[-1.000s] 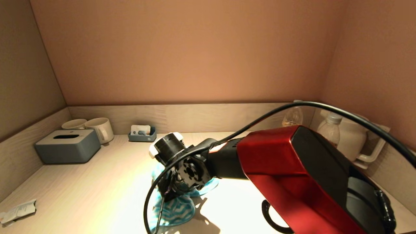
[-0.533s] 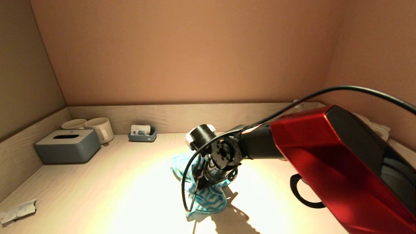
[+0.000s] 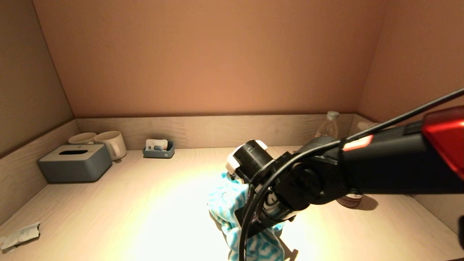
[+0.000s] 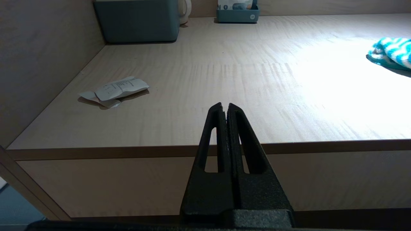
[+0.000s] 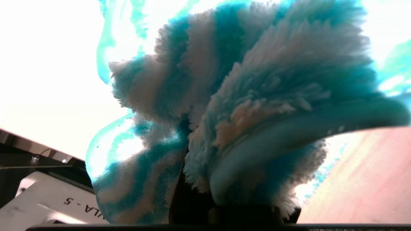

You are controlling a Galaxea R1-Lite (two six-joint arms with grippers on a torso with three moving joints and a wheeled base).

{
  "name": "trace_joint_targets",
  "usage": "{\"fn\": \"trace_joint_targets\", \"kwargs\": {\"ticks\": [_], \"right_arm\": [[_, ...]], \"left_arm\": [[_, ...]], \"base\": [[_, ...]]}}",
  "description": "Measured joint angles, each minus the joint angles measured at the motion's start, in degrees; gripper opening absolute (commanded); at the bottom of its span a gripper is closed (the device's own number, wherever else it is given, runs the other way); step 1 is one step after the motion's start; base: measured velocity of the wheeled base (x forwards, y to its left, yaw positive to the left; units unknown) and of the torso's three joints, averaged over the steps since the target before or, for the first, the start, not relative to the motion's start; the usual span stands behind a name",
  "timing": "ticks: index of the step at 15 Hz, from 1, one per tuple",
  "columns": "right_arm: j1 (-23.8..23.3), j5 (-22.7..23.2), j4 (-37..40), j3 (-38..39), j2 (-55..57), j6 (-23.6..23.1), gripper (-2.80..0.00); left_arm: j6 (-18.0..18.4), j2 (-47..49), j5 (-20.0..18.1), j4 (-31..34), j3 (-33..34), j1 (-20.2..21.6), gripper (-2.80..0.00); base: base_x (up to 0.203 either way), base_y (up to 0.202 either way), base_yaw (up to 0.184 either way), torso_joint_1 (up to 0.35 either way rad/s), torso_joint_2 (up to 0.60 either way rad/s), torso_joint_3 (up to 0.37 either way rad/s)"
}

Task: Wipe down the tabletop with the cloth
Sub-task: Sweep the stains on the table, then place the tablecloth

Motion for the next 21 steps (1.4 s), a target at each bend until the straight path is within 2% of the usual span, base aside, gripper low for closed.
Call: {"fn": "trace_joint_targets", "kwargs": {"ticks": [4,7,9,13,17,21], "right_arm": [[-0.6,-0.5,-0.2,4.9,-11.4,0.0,-2.80],[-3.8,-1.6,-0.3,8.3,-21.3,-0.4,-2.80],[-8.7,-3.4,-0.4,10.6,-27.9,-0.9,-2.80],[-21.5,-6.4,-0.4,13.1,-38.3,-3.0,-2.80],[-33.8,-6.6,-0.8,13.8,-42.6,-5.4,-2.80],[-40.5,-6.6,-4.1,18.1,-42.7,-8.0,-2.80]], "left_arm": [[0.0,0.0,0.0,0.0,0.0,0.0,-2.80],[0.0,0.0,0.0,0.0,0.0,0.0,-2.80],[0.0,0.0,0.0,0.0,0.0,0.0,-2.80],[0.0,0.0,0.0,0.0,0.0,0.0,-2.80],[0.0,0.0,0.0,0.0,0.0,0.0,-2.80],[0.0,0.0,0.0,0.0,0.0,0.0,-2.80]], "base": [[0.000,0.000,0.000,0.000,0.00,0.000],[0.000,0.000,0.000,0.000,0.00,0.000],[0.000,0.000,0.000,0.000,0.00,0.000],[0.000,0.000,0.000,0.000,0.00,0.000],[0.000,0.000,0.000,0.000,0.00,0.000],[0.000,0.000,0.000,0.000,0.00,0.000]]}}
